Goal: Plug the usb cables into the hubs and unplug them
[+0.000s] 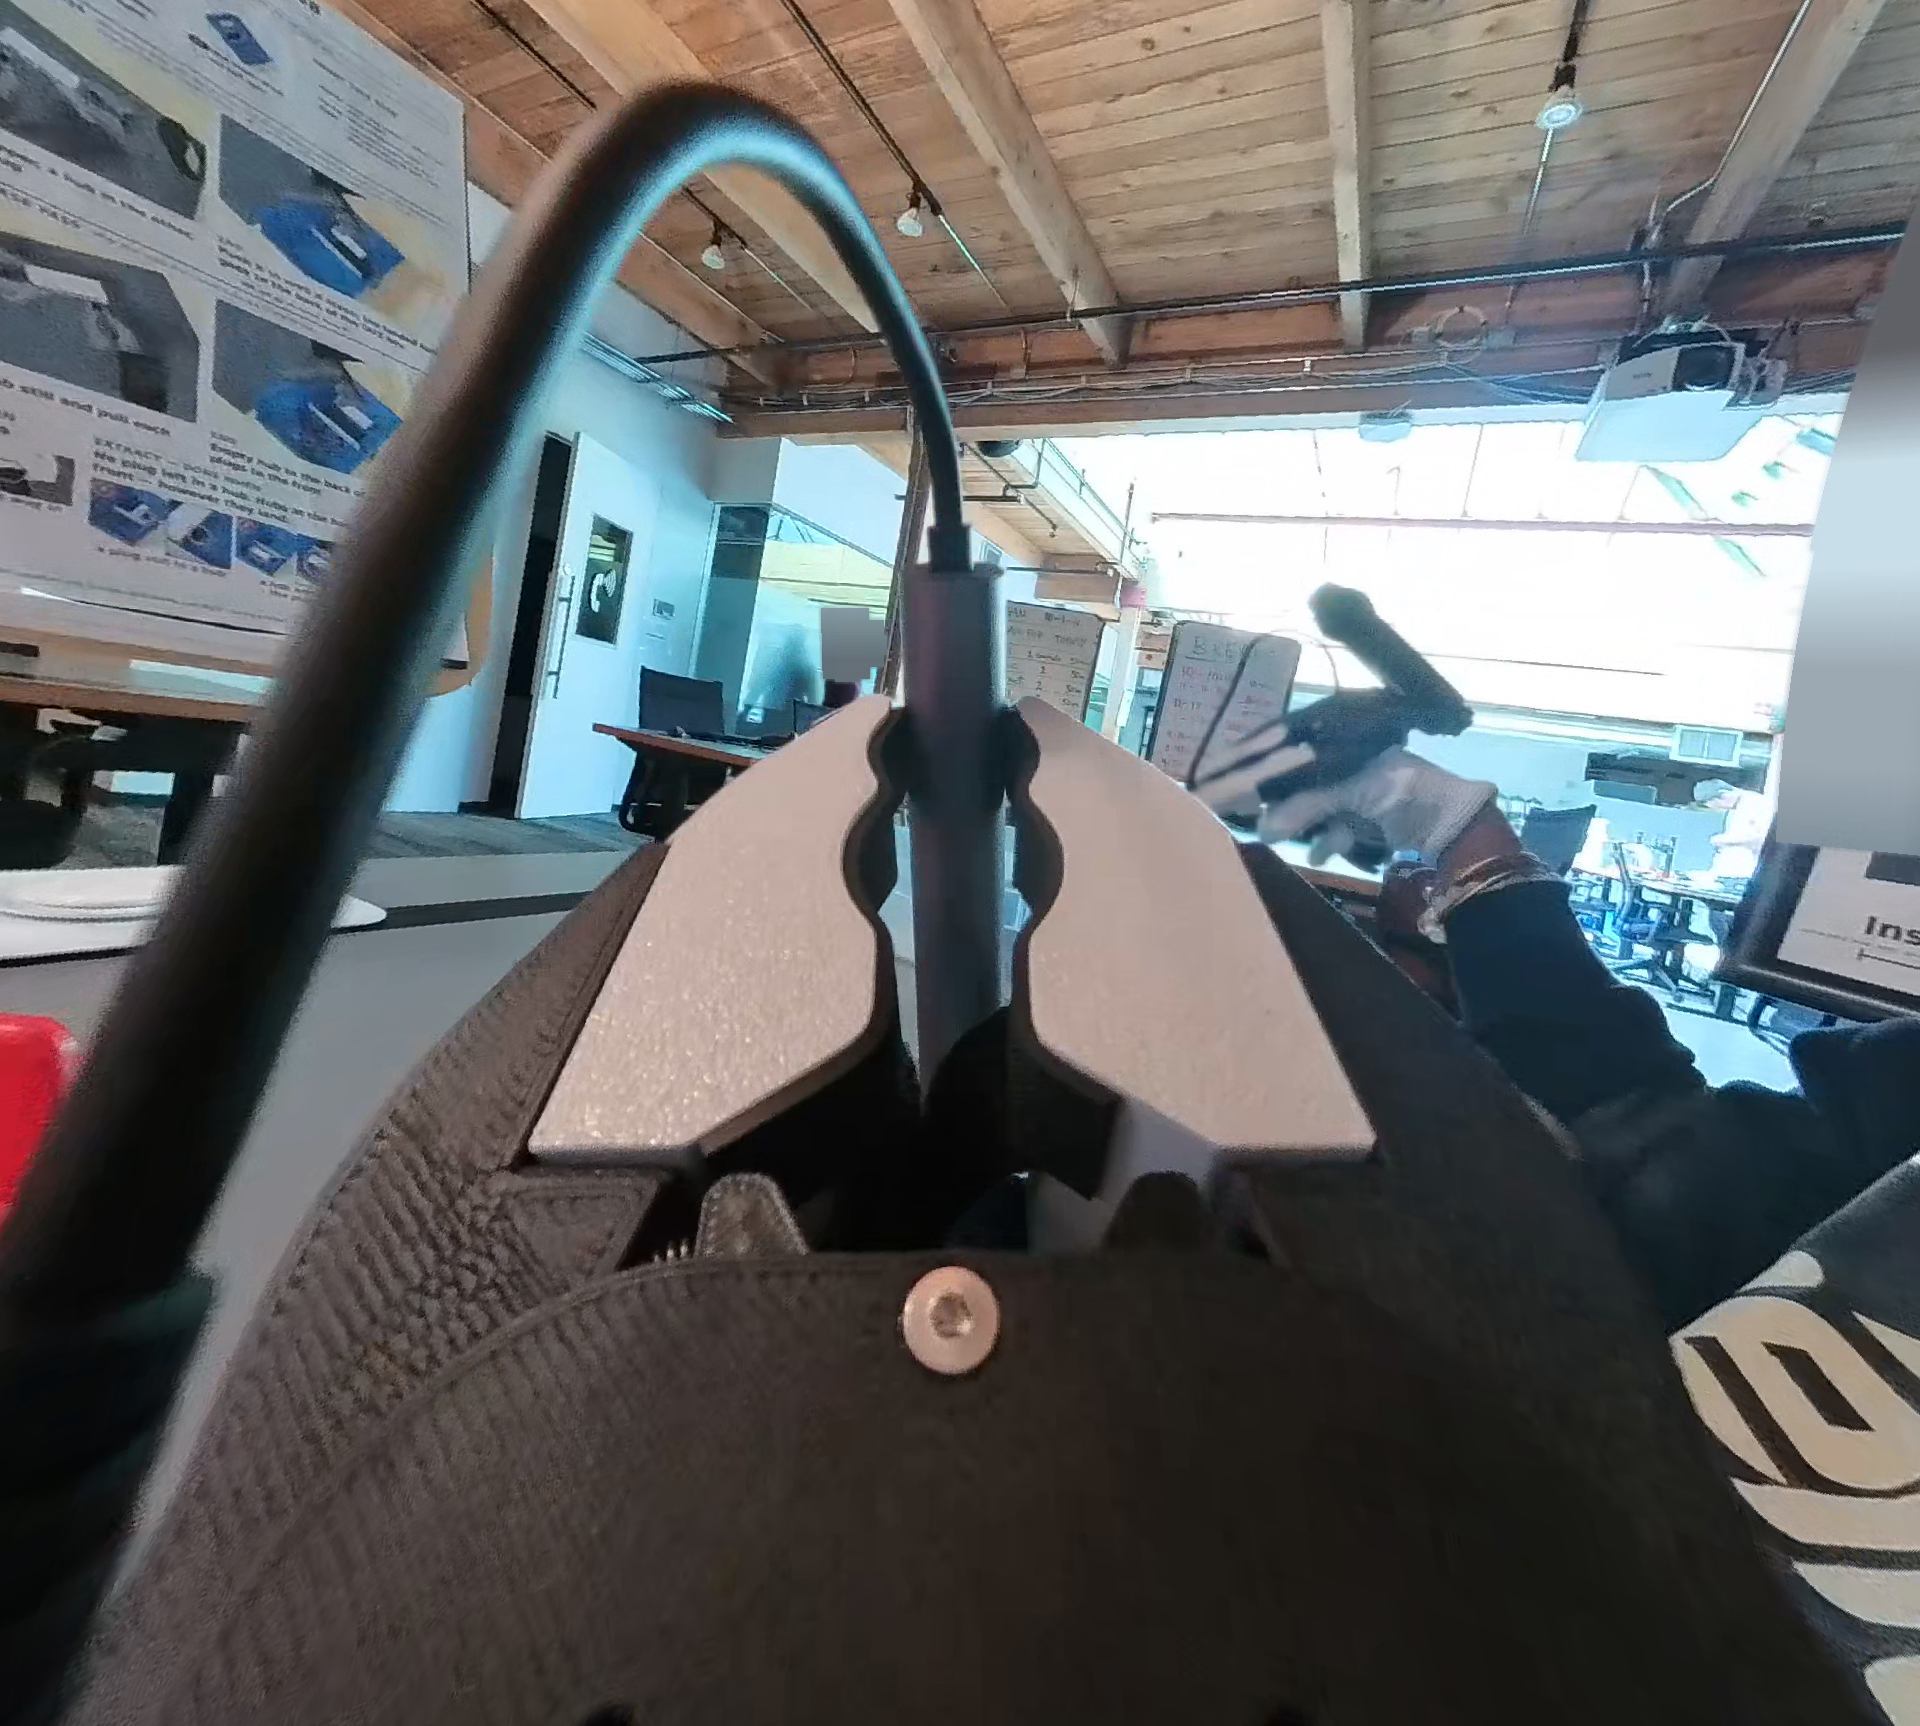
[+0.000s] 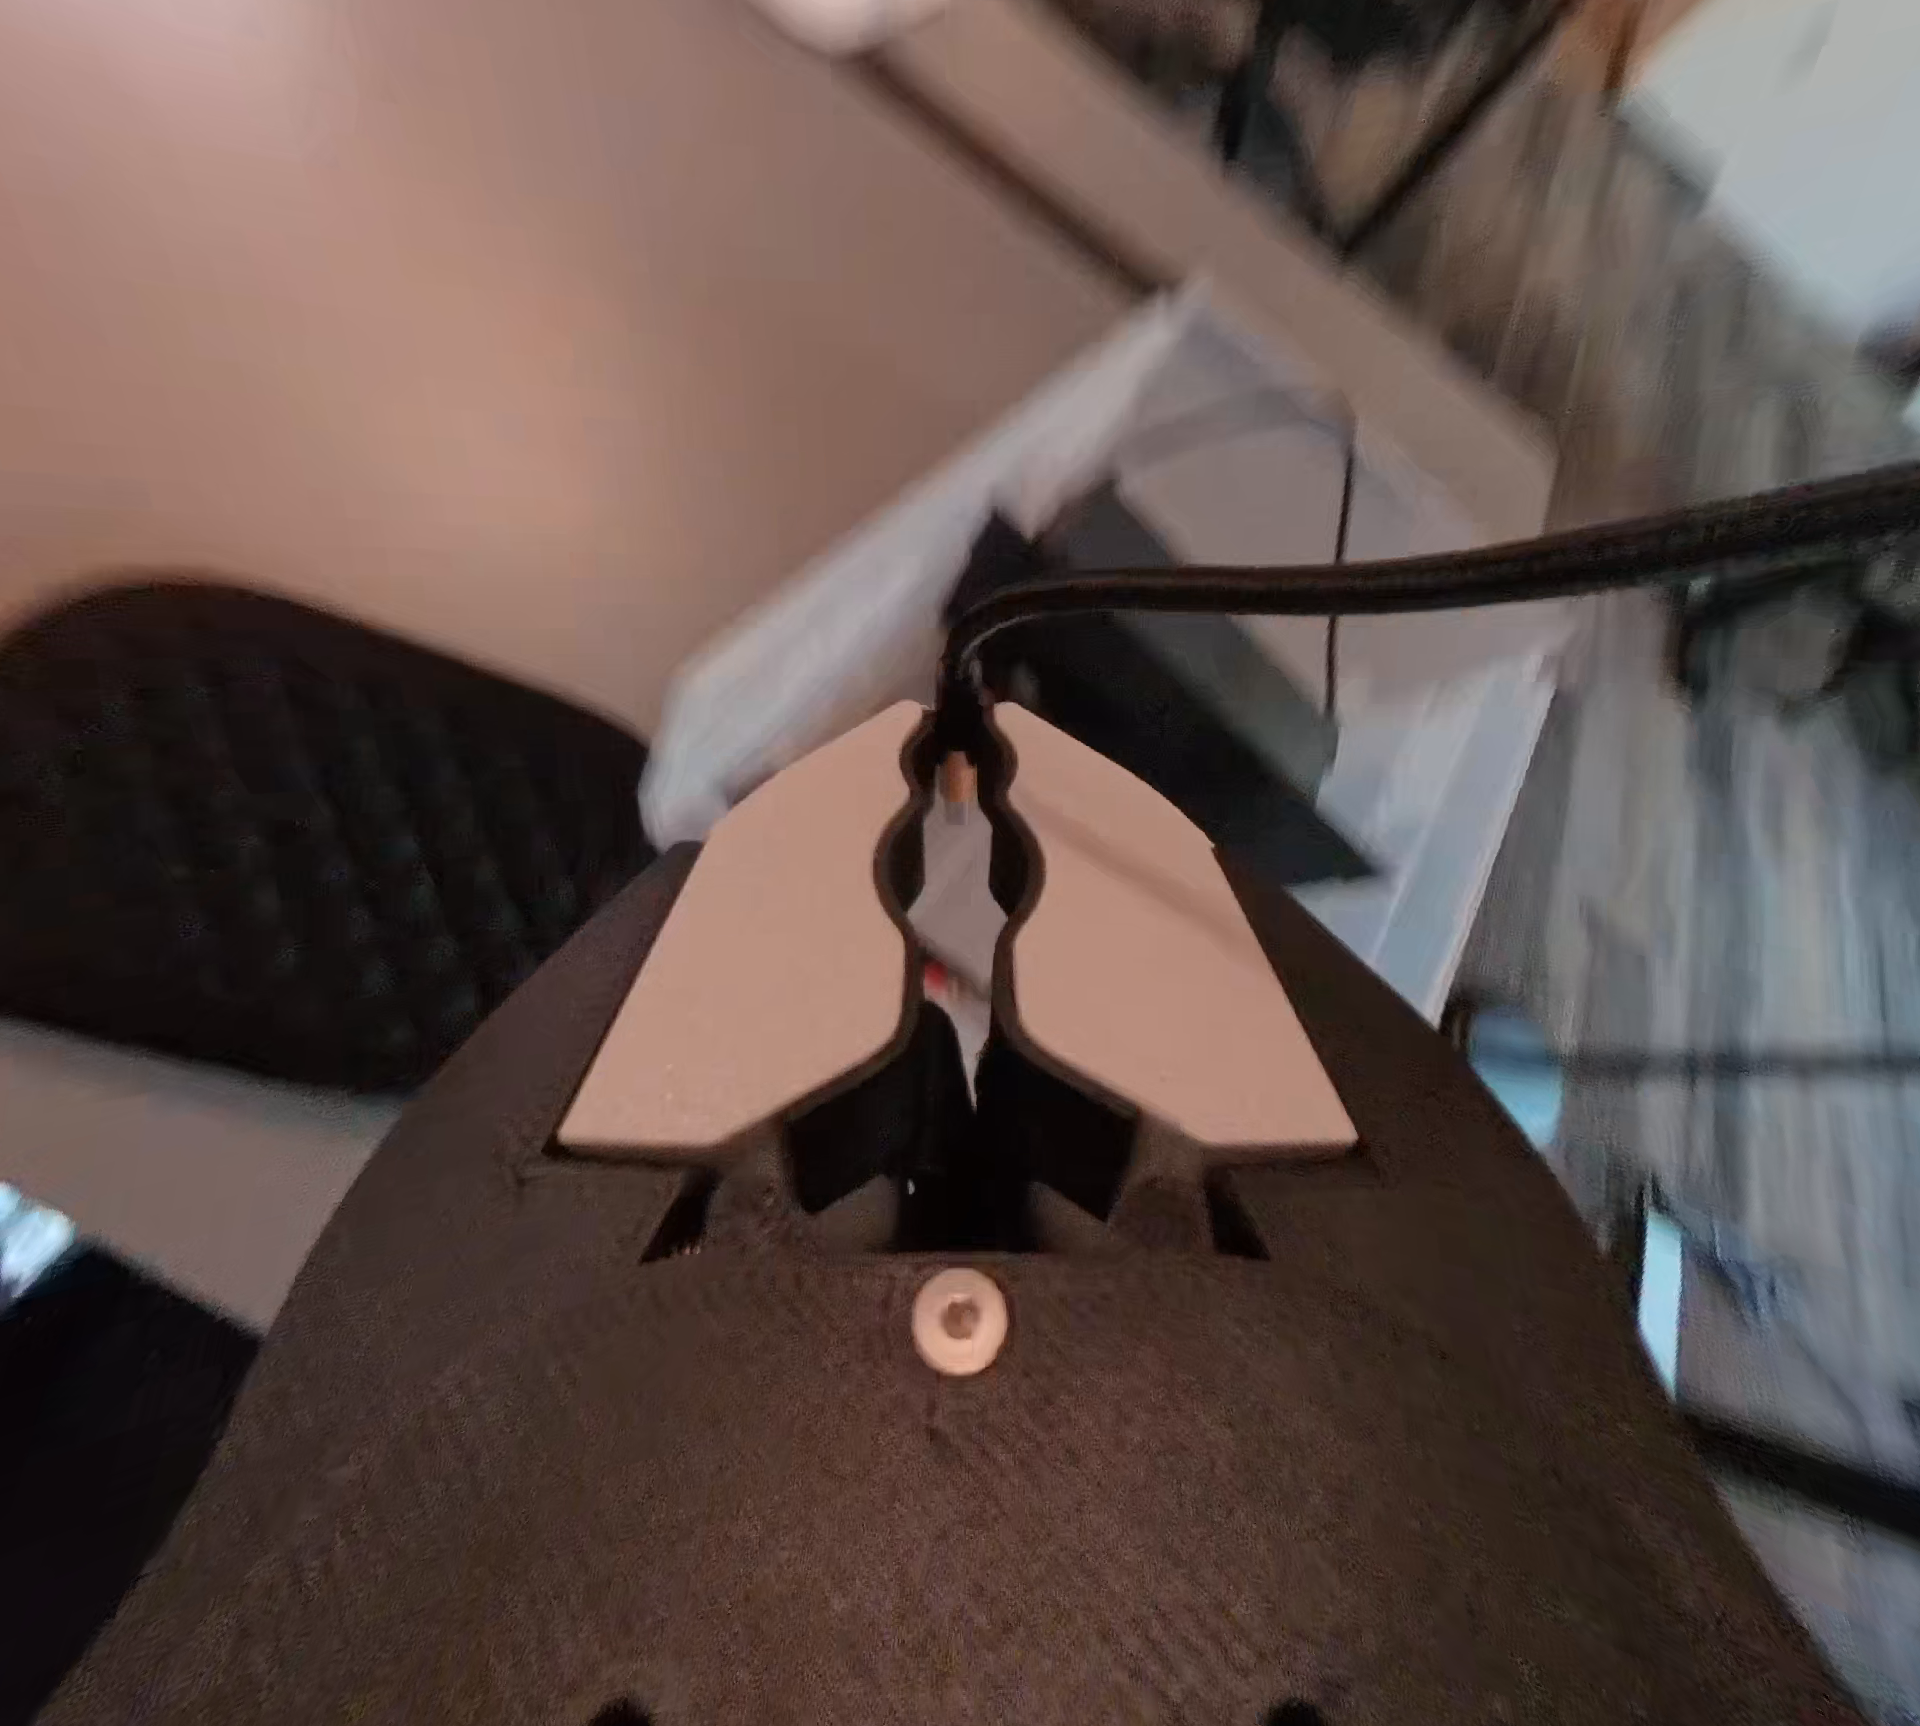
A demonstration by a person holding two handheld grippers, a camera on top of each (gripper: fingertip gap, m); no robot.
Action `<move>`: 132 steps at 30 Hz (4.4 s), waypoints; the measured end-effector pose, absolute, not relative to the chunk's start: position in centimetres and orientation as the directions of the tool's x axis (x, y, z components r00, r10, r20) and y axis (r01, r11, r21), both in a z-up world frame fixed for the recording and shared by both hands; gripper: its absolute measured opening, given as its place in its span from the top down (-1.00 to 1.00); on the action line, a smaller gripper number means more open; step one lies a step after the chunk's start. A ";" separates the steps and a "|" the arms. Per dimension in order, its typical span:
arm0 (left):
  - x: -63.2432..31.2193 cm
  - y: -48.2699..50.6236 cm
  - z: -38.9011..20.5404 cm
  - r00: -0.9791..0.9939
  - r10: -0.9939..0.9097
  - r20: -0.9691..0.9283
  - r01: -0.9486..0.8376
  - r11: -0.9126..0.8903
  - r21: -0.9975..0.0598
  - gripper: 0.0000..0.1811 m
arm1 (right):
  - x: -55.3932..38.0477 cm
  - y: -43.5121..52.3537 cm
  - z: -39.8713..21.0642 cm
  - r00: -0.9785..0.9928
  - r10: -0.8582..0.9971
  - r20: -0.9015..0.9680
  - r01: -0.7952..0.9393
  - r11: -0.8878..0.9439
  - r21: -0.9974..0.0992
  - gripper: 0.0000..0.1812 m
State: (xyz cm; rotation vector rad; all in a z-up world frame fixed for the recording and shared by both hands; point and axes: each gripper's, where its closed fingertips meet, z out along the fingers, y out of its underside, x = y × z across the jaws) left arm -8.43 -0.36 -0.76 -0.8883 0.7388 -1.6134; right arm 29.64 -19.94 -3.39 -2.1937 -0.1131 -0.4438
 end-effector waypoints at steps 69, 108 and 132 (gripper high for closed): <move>-7.6 -0.2 -1.6 -0.149 -0.964 0.218 0.462 -0.263 -0.847 0.81 | 35.2 -24.2 -9.0 0.845 0.041 0.533 0.352 -0.793 -0.497 0.95; -7.5 -0.3 -1.7 -0.161 -0.962 0.222 0.454 -0.272 -0.849 0.81 | 32.2 -19.5 -6.6 0.782 0.074 0.618 0.392 -0.830 -0.397 0.96; -7.1 -1.5 -1.7 -0.197 -0.965 0.175 0.429 -0.245 -0.870 0.81 | 24.3 -16.1 11.9 0.960 -0.149 0.237 0.276 0.369 -0.888 -0.07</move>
